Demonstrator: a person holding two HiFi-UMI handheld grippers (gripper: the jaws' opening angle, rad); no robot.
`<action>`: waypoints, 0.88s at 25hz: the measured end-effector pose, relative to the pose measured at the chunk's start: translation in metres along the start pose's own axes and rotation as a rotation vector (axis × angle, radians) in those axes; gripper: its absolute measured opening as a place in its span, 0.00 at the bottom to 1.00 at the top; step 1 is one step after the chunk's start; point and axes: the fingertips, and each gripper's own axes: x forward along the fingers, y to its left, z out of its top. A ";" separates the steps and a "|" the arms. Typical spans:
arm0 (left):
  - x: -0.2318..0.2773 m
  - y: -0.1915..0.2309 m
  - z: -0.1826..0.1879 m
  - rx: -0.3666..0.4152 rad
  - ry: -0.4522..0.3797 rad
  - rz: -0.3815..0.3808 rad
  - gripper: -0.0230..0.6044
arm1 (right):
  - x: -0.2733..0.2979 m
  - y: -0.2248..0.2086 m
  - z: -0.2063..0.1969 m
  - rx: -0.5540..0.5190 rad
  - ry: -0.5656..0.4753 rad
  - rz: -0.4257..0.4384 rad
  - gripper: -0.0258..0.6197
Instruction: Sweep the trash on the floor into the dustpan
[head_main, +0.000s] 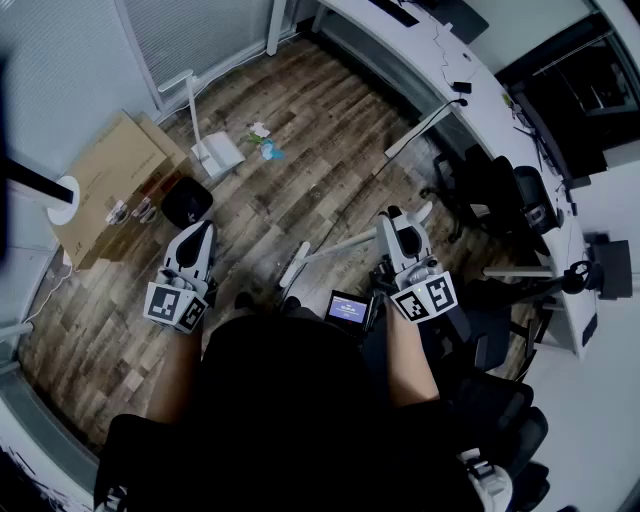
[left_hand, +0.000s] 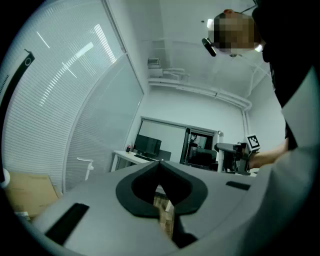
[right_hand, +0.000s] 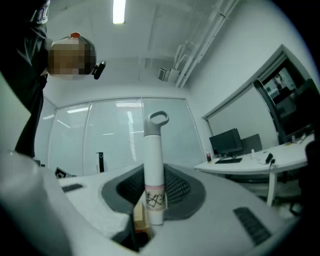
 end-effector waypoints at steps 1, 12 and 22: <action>0.001 -0.005 0.002 0.009 -0.006 0.012 0.03 | -0.001 0.003 0.002 0.003 -0.008 0.019 0.18; 0.001 -0.064 0.008 0.074 0.002 0.024 0.03 | -0.030 0.040 -0.014 0.024 -0.006 0.159 0.18; 0.001 -0.089 0.006 0.112 0.013 0.017 0.03 | -0.038 0.034 -0.017 -0.026 0.016 0.127 0.18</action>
